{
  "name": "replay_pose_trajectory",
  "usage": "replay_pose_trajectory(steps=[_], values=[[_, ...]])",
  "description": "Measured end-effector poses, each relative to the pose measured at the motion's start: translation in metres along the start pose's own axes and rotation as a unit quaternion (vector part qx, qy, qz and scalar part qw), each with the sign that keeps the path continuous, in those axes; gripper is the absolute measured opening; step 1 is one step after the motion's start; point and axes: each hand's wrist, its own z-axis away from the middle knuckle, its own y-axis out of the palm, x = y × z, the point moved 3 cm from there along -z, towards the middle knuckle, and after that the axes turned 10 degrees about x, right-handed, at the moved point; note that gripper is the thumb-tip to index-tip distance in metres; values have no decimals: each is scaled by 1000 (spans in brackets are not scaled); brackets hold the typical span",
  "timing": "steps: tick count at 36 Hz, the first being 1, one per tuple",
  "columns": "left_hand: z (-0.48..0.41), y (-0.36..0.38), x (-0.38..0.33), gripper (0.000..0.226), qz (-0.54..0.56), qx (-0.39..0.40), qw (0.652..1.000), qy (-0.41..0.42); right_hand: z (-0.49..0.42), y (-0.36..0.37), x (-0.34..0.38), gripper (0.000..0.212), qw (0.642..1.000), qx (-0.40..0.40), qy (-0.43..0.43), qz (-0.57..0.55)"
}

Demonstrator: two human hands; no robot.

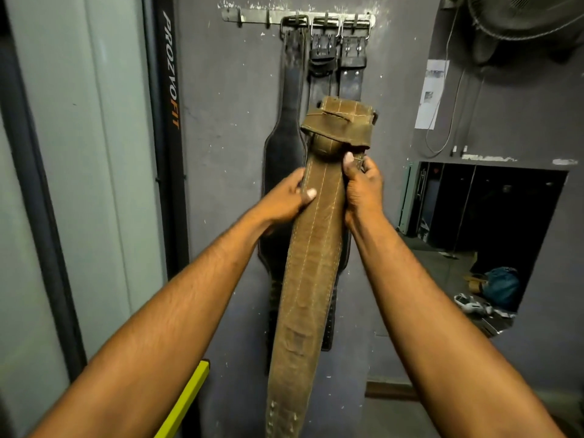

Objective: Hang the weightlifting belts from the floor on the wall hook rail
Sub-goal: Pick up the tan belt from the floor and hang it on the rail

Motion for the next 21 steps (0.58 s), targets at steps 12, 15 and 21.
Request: replay_pose_trajectory(steps=[12,15,21], values=[[11,9,24,42,7,28,1000,-2,-6,-3,7,11,998,-40,-48,-28],[13,15,27,29,-25,-48,998,9,-1,0,7,12,996,-42,-49,-64],[30,18,44,46,25,22,999,21,-1,-2,10,9,997,-52,-58,-30]])
